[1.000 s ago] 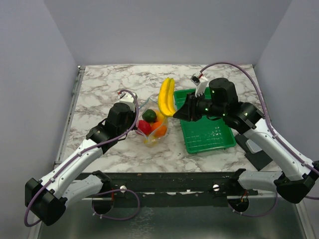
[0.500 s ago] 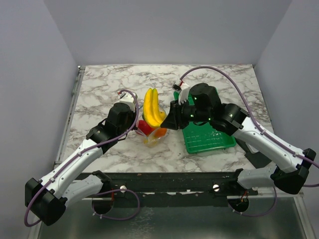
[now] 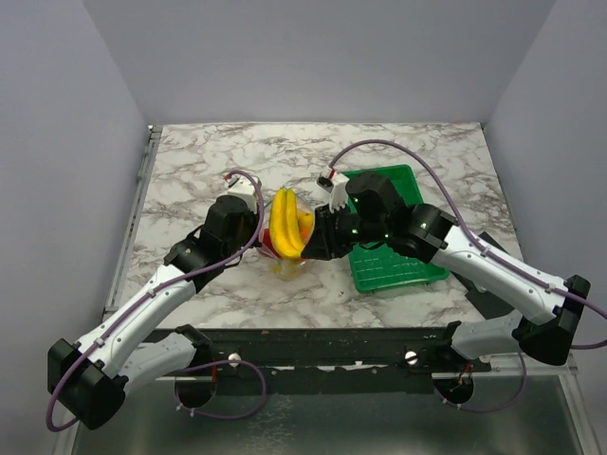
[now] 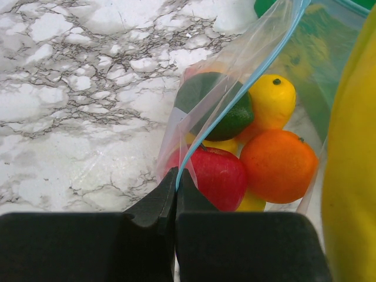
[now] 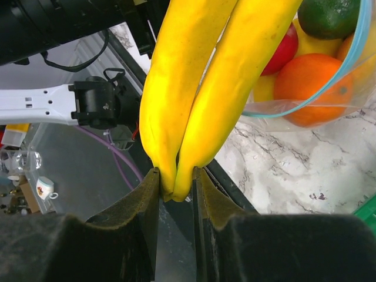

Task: Place the food in the zip-top bag and seal the zipper
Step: Place the fake fruit in the zipper food storage bag.

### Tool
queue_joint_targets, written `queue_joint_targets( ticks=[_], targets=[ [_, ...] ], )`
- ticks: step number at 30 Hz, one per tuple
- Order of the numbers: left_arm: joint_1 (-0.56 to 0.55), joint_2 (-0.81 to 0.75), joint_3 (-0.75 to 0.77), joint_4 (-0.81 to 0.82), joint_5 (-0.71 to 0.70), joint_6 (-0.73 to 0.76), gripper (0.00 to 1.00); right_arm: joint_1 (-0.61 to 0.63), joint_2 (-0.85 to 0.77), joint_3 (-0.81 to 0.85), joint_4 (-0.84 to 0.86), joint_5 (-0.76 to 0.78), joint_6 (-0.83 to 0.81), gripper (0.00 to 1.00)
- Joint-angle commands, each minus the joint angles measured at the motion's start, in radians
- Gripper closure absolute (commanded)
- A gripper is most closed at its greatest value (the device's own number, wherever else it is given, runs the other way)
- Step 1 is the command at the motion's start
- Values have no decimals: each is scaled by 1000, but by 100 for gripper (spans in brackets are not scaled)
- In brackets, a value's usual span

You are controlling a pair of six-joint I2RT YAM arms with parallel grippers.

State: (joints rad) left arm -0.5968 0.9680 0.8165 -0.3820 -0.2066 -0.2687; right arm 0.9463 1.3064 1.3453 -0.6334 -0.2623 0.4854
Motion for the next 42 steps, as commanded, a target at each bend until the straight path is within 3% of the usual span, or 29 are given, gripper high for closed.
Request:
queue_joint_targets(
  ticks=[1,14,33,42],
  targets=[
    [6,-17,-9,18,16,-9,100,14,37,4,1,-3,30,99],
    [8,-43,-10,24,34,-8,100,16,91,0,-49,25,99,99],
    [8,-65,-17,40,126,5,100,16,262,196,-118,245,280,99],
    [8,-69,-18,55,175,-4,100,16,325,189,-123,316,311,99]
  ],
)
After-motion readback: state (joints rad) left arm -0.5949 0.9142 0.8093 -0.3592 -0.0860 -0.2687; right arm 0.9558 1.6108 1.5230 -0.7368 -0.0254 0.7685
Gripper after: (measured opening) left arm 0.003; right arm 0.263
